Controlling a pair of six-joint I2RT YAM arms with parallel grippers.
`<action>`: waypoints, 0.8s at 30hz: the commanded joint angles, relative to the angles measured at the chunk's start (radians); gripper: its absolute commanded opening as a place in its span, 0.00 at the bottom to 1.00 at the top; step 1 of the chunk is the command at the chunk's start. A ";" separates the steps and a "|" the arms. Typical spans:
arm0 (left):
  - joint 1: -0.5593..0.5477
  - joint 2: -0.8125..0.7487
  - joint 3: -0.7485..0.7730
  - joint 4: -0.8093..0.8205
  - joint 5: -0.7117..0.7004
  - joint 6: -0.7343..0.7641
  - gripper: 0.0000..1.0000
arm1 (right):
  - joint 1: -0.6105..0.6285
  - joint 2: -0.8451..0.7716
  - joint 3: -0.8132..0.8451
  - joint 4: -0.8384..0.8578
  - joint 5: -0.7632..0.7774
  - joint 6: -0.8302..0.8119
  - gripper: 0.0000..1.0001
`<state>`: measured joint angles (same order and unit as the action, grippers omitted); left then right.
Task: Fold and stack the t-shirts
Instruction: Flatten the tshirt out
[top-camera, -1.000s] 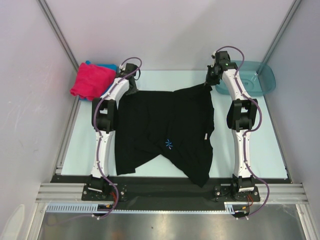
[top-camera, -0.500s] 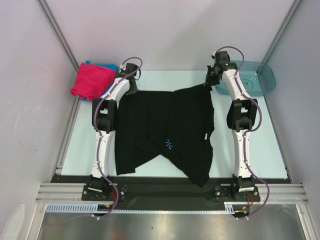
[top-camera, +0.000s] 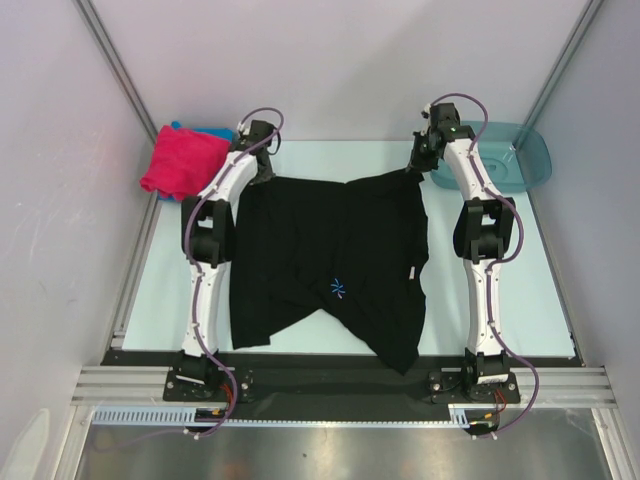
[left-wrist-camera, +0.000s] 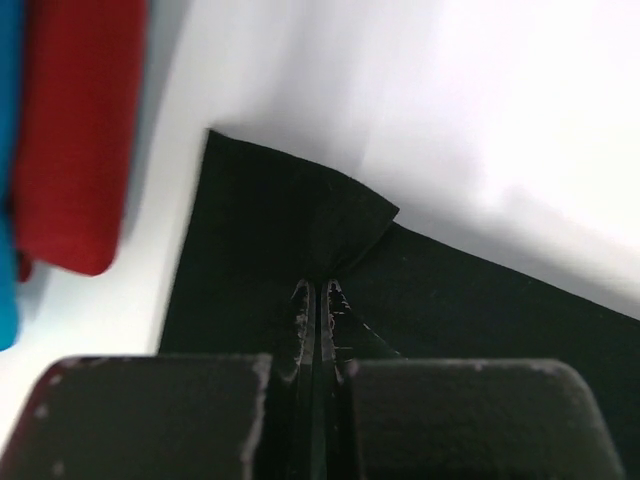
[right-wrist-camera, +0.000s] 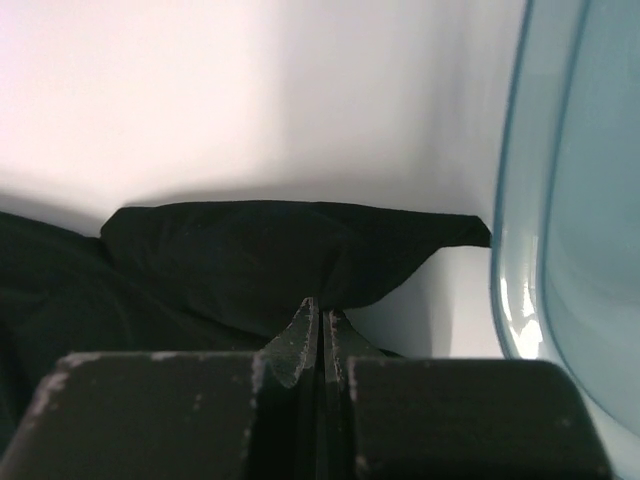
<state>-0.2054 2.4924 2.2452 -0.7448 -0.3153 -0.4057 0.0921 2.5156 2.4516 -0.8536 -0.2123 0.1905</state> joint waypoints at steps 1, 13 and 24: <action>-0.005 -0.142 0.059 0.012 -0.060 0.027 0.00 | 0.003 -0.014 0.006 0.028 -0.077 -0.002 0.00; 0.009 -0.375 -0.050 0.027 -0.073 0.010 0.08 | -0.051 -0.146 -0.082 0.039 -0.219 -0.033 0.00; 0.023 -0.417 -0.084 0.039 -0.065 0.025 0.00 | -0.061 -0.138 -0.075 0.036 -0.188 -0.022 0.00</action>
<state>-0.1894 2.1242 2.1662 -0.7422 -0.3748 -0.3988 0.0284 2.4321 2.3615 -0.8253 -0.4034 0.1791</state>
